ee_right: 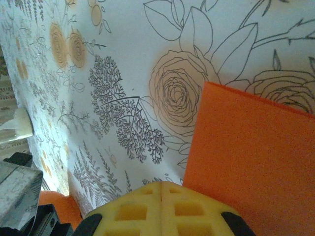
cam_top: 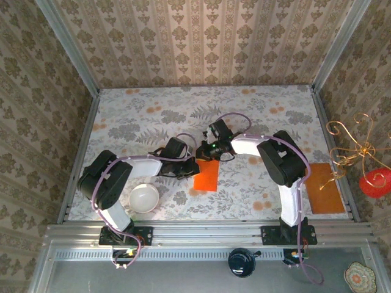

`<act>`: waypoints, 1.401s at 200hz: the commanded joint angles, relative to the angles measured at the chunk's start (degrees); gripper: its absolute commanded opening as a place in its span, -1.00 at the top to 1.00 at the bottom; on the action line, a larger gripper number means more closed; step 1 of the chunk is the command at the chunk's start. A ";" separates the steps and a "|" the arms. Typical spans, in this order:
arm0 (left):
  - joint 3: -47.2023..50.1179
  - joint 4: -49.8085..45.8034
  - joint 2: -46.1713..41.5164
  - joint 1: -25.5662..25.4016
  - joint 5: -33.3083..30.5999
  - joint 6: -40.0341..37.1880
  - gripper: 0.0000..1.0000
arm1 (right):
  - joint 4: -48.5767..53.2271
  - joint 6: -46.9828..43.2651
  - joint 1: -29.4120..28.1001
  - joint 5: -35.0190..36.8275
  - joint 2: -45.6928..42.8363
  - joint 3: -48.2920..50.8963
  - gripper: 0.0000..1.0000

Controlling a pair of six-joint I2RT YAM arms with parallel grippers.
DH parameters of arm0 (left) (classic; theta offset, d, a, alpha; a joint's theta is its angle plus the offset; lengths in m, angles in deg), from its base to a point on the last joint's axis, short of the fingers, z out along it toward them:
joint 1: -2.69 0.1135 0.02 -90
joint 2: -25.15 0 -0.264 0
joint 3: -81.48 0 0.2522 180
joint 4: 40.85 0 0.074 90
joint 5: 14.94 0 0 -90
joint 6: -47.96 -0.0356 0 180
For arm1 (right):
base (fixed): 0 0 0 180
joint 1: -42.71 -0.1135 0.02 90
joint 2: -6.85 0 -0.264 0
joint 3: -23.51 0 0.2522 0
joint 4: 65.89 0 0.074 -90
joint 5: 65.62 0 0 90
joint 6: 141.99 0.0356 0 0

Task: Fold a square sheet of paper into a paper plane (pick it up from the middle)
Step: First fold the square sheet of paper in half at the center of the table.

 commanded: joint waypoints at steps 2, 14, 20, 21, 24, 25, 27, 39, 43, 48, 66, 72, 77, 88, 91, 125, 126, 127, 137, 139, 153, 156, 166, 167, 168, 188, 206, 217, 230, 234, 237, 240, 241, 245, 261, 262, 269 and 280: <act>1.08 0.76 0.66 0.44 -0.37 1.09 0.97 | 3.06 -0.81 -0.18 1.13 1.84 -1.78 0.89; 1.32 0.58 0.57 0.42 -0.37 1.18 0.97 | 3.63 -1.06 -0.18 1.82 2.38 -1.93 0.89; 1.41 0.38 0.49 0.44 -0.41 1.18 0.97 | 4.00 -1.08 -0.18 2.07 2.72 -2.09 0.90; 1.43 0.35 0.49 0.44 -0.39 1.18 0.97 | 4.08 -1.13 -0.18 2.11 2.76 -2.10 0.90; 1.45 0.32 0.40 0.44 -0.37 1.11 0.97 | 4.20 -1.17 -0.18 2.15 2.92 -2.19 0.90; 1.45 0.32 0.35 0.44 -0.37 1.10 0.97 | 4.22 -1.17 -0.18 2.23 2.95 -2.20 0.90; 1.45 0.27 0.32 0.44 -0.37 1.09 0.97 | 4.24 -1.24 -0.18 2.30 3.04 -2.20 0.90; 1.32 0.29 -0.32 0.36 -0.12 0.91 0.96 | 4.79 -1.26 -0.17 2.57 3.62 -2.29 0.90; 1.16 0.16 -0.54 0.36 -0.11 0.85 0.97 | 4.96 -1.34 -0.11 2.66 3.80 -2.30 0.90; 0.88 -0.01 -0.75 0.33 -0.13 0.62 0.96 | 5.12 -1.35 -0.09 2.74 3.89 -2.29 0.90; -0.32 -0.35 -0.89 0.27 -0.08 -0.01 0.94 | 5.15 -1.35 -0.09 3.17 4.25 -1.79 0.90; -0.57 -0.39 -0.56 0.29 -0.08 -0.13 0.94 | 5.21 -1.35 -0.09 3.27 4.26 -1.68 0.90; -0.88 -0.30 -0.26 0.34 0.06 -0.12 0.94 | 5.15 -1.37 -0.09 3.36 4.22 -1.60 0.90; -1.33 -0.08 0.83 0.31 0.37 -0.15 0.94 | 5.16 -1.35 -0.09 3.44 4.16 -1.46 0.90; -1.36 0.02 1.09 0.33 0.47 -0.05 0.94 | 5.14 -1.35 -0.09 3.46 4.15 -1.43 0.90; 0.03 1.39 2.37 0.27 1.31 1.08 0.94 | 5.76 -1.52 -0.09 4.20 4.00 -1.41 0.90; 0.13 1.38 2.35 0.27 1.35 1.09 0.94 | 5.84 -1.52 -0.09 4.27 3.98 -1.41 0.90; 0.22 1.42 2.29 0.27 1.37 1.09 0.94 | 5.88 -1.57 -0.09 4.35 4.01 -1.41 0.90; 1.19 1.05 1.68 0.27 1.22 1.09 0.95 | 6.62 -1.69 -0.09 4.83 4.19 -1.65 0.90; 1.41 0.96 1.53 0.22 1.22 1.09 0.95 | 6.69 -1.70 -0.09 4.97 4.25 -1.67 0.91; 2.67 -0.41 0.22 0.01 1.04 0.55 0.96 | 7.70 -1.70 0.00 5.68 4.62 -1.92 0.91; 2.87 -0.95 -0.07 -0.05 0.92 0.34 0.96 | 7.99 -1.70 0.00 5.86 4.69 -1.98 0.91; 3.49 -2.90 -1.01 -0.36 0.63 -0.56 0.96 | 8.45 -1.70 0.00 6.33 5.02 -2.11 0.91; 3.53 -3.09 -1.10 -0.44 0.62 -0.62 0.96 | 8.50 -1.70 0.00 6.39 5.01 -2.11 0.91; 3.54 -3.28 -1.15 -0.48 0.65 -0.73 0.96 | 8.57 -1.66 0.04 6.42 5.05 -2.11 0.91; 4.54 -6.50 -2.67 -1.50 0.34 -2.03 0.96 | 8.82 -1.28 0.18 7.10 5.63 -2.03 0.91; 5.71 -7.80 -4.10 -2.52 0.19 -2.25 0.96 | 8.74 -0.86 0.26 7.35 6.00 -1.93 0.91; 6.53 -8.20 -4.97 -2.97 0.08 -2.08 0.96 | 8.66 -0.69 0.35 7.52 6.18 -1.85 0.92; 7.48 -8.67 -5.86 -3.29 -0.31 -1.80 0.96 | 8.73 -0.58 0.35 7.67 6.36 -1.85 0.92; 7.78 -8.73 -6.10 -3.43 -0.47 -1.73 0.96 | 8.65 -0.56 0.35 7.68 6.34 -1.85 0.91; 7.97 -8.76 -6.32 -3.43 -0.52 -1.66 0.95 | 8.62 -0.56 0.35 7.71 6.39 -1.85 0.91; 8.22 -8.74 -6.51 -3.57 -0.61 -1.64 0.96 | 8.63 -0.56 0.35 7.75 6.41 -1.85 0.92; 8.31 -8.74 -6.58 -3.63 -0.62 -1.59 0.96 | 8.59 -0.56 0.35 7.76 6.36 -1.85 0.92; 8.53 -8.74 -6.79 -3.68 -0.78 -1.48 0.96 | 8.56 -0.56 0.35 7.72 6.40 -1.85 0.91; 9.31 -8.74 -7.40 -4.40 -1.28 -1.03 0.95 | 8.47 -0.56 0.33 7.83 6.49 -1.85 0.92; 9.38 -8.74 -7.41 -4.48 -1.35 -0.98 0.95 | 8.47 -0.56 0.34 7.84 6.49 -1.85 0.92; 9.66 -8.79 -7.55 -4.94 -1.51 -0.78 0.95 | 8.57 -0.56 0.37 7.80 6.45 -1.85 0.91; 9.93 -8.87 -7.77 -5.46 -1.98 -0.59 0.95 | 8.66 -0.56 0.35 7.81 6.43 -1.85 0.91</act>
